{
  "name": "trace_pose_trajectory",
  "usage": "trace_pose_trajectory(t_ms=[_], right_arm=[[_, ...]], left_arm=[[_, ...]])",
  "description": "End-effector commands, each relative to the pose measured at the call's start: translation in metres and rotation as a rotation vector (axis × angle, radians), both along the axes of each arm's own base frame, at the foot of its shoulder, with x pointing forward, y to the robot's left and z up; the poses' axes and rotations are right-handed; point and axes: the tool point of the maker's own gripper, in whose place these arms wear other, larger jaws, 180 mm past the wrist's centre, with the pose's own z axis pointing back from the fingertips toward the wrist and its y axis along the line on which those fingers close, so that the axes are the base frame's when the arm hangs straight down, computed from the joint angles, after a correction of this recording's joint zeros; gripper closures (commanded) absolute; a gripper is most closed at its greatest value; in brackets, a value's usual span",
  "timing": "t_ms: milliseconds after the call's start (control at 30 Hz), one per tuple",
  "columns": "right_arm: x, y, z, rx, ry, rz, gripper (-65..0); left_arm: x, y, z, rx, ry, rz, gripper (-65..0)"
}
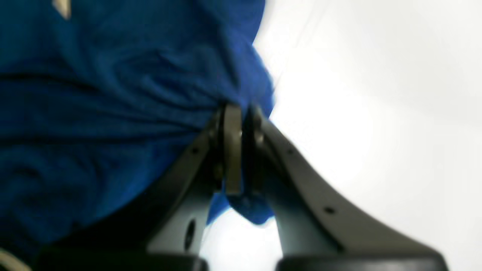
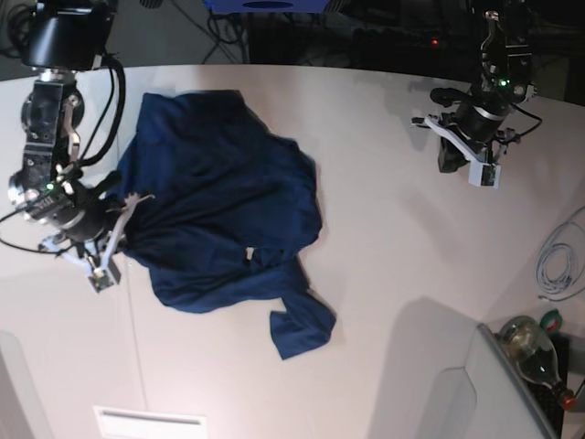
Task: Layout the t-shirt on the table in an organized manner, then fold the t-shirt properly
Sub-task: 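Grasp the shirt edge with the right gripper and spread it out, then grasp the shirt with both grippers, lift and stretch it apart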
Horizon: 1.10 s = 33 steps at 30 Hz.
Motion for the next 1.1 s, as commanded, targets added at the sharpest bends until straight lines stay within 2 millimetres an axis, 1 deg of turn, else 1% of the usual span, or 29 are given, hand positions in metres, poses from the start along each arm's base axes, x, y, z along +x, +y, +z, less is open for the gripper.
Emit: trace_pose_trajectory(t_ms=[0, 33, 67, 167, 200, 267, 367, 533, 600, 633, 700, 767, 800, 833, 867, 933, 967, 1067], right_arm=[[0.015, -0.002, 0.032, -0.018, -0.092, 0.001, 0.0], [0.013, -0.004, 0.042, -0.039, -0.102, -0.001, 0.0], [0.012, -0.007, 0.054, -0.064, -0.122, -0.003, 0.0], [0.01, -0.009, 0.08, -0.111, -0.16, -0.008, 0.0], [0.007, -0.011, 0.087, -0.127, -0.167, -0.011, 0.0], [0.002, -0.012, 0.096, -0.147, -0.176, -0.016, 0.0], [-0.004, -0.013, 0.094, -0.155, -0.161, -0.017, 0.0], [-0.012, -0.013, 0.084, -0.155, -0.133, -0.015, 0.0], [-0.012, -0.013, 0.084, -0.157, -0.132, -0.016, 0.0], [-0.013, -0.013, 0.083, -0.157, -0.13, -0.016, 0.0], [-0.013, -0.013, 0.083, -0.158, -0.127, -0.016, 0.0], [-0.013, -0.014, 0.083, -0.158, -0.126, -0.017, 0.0], [-0.013, -0.014, 0.083, -0.158, -0.126, -0.017, 0.0], [-0.013, -0.014, 0.083, -0.158, -0.126, -0.017, 0.0], [-0.013, -0.014, 0.083, -0.159, -0.125, -0.017, 0.0], [-0.013, -0.013, 0.083, -0.157, -0.125, -0.017, 0.0], [-0.013, -0.013, 0.082, -0.157, -0.123, -0.018, 0.0], [-0.014, -0.013, 0.082, -0.157, -0.121, -0.017, 0.0]], left_arm=[[0.008, 0.002, 0.01, 0.008, -0.042, -0.006, 0.0], [0.009, 0.0, 0.011, 0.006, -0.044, -0.01, 0.0], [0.01, -0.006, 0.009, -0.001, -0.042, -0.026, 0.0], [0.011, -0.023, 0.008, -0.016, -0.039, -0.072, 0.0], [0.012, -0.03, 0.007, -0.023, -0.038, -0.087, 0.0], [0.022, -0.043, 0.01, -0.036, -0.056, -0.119, 0.0], [0.037, -0.065, 0.016, -0.055, -0.083, -0.173, 0.0], [0.072, -0.109, 0.038, -0.083, -0.161, -0.286, 0.0], [0.086, -0.129, 0.046, -0.091, -0.19, -0.341, 0.0], [0.091, -0.137, 0.047, -0.095, -0.193, -0.363, -8.6], [0.102, -0.149, 0.048, -0.098, -0.198, -0.398, -28.1], [0.112, -0.163, 0.041, -0.112, -0.184, -0.414, -42.1], [0.118, -0.169, 0.038, -0.123, -0.175, -0.41, -46.9], [0.123, -0.173, 0.031, -0.133, -0.158, -0.402, -48.9], [0.126, -0.178, 0.023, -0.147, -0.135, -0.393, -49.4], [0.133, -0.189, 0.008, -0.173, -0.09, -0.378, -49.4], [0.135, -0.197, 0.001, -0.193, -0.067, -0.372, -49.4], [0.141, -0.219, -0.013, -0.237, -0.016, -0.361, -49.4]])
